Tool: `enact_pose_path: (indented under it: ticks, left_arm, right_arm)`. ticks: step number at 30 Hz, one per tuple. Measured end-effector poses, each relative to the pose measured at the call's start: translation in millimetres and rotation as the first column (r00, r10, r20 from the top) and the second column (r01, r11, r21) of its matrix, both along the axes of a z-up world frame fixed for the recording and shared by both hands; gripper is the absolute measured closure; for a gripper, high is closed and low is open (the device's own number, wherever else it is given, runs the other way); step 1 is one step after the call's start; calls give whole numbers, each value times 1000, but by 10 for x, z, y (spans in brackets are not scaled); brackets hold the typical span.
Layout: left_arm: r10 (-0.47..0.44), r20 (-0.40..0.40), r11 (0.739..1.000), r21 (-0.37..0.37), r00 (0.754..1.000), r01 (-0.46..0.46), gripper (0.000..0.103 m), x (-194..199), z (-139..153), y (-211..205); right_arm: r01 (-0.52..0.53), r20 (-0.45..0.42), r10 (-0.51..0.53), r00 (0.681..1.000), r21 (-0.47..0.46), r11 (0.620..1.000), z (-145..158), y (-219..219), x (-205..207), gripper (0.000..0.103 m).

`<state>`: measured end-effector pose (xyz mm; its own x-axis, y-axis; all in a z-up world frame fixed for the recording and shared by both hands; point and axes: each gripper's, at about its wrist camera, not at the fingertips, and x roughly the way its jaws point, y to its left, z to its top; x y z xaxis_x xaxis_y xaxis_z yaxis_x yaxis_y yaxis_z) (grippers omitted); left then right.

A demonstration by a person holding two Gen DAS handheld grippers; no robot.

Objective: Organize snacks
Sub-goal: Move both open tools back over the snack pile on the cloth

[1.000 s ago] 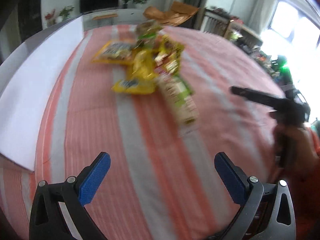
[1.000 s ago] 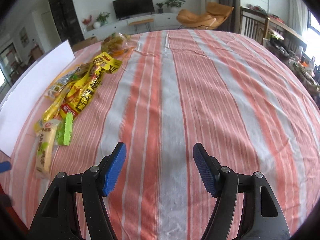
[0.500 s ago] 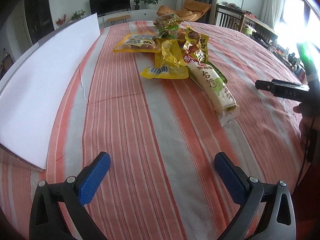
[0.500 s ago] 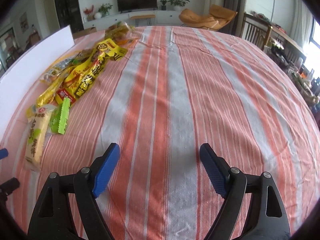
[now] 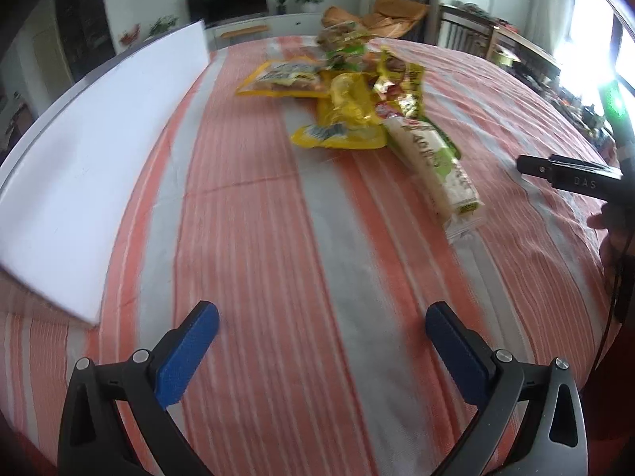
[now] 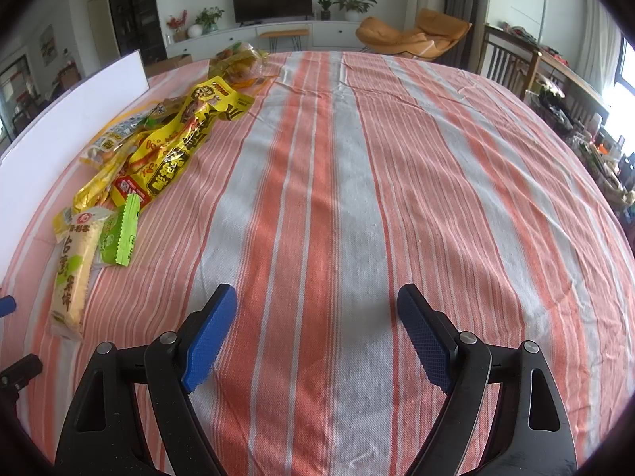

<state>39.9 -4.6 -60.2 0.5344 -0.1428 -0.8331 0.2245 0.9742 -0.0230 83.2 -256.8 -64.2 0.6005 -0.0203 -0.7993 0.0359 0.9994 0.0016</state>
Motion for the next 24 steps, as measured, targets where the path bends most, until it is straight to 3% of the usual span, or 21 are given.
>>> enact_pose_path:
  ticks: [4,8,15,16,18,19,21,24]
  left_arm:
    - [-4,14,998,-57,1000,5,0,-87,16,154]
    - [-9,38,1000,-11,999,9,0,-104,-13,136]
    - [-6,80,1000,-16,997,7,0,-91,-29,137]
    - [-5,86,1000,-17,996,6,0,-95,-32,136]
    - [-2,94,1000,-19,996,4,0,-96,-35,137]
    - [-1,96,1000,-19,995,3,0,-86,-34,136]
    - [0,98,1000,-19,995,2,0,-84,-34,138]
    - [0,104,1000,-20,995,3,0,-97,-38,138]
  right_arm:
    - [0,0,0,1000,1,1000,0,-1,1,17]
    - [-5,0,5,1000,6,1000,-4,5,-4,16]
    - [-3,-14,3,1000,0,1000,8,43,-13,17]
    - [-11,-36,13,999,51,999,45,103,-34,17]
    - [-73,-34,82,996,210,975,121,248,-78,18]
    - [-128,-33,144,989,298,946,169,414,-83,19]
    - [-214,-53,243,969,320,923,219,737,-34,20]
    - [-284,-77,312,947,250,926,220,1101,50,20]
